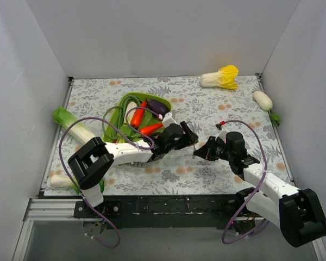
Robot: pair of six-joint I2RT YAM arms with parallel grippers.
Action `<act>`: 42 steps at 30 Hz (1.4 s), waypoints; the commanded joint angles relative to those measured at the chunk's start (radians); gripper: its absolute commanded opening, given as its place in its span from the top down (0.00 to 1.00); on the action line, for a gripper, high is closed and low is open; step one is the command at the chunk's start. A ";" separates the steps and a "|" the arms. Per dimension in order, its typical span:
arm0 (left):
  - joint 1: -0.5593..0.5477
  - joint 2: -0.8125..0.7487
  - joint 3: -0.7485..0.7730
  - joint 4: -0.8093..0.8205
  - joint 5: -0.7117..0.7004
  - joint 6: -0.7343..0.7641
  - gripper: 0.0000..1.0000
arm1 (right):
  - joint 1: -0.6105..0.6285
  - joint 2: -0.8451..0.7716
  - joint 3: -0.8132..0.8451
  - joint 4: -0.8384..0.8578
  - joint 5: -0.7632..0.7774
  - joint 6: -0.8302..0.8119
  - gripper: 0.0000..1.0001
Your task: Unlock with the key
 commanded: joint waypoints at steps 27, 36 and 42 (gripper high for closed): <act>-0.118 -0.010 0.052 0.007 -0.001 0.097 1.00 | -0.018 -0.016 0.065 0.170 0.108 -0.012 0.99; -0.133 -0.004 0.052 0.005 0.008 0.088 1.00 | -0.021 -0.033 0.037 0.228 0.121 -0.007 0.99; -0.144 -0.006 0.041 0.003 0.012 0.090 1.00 | -0.022 -0.057 0.025 0.246 0.144 -0.015 0.99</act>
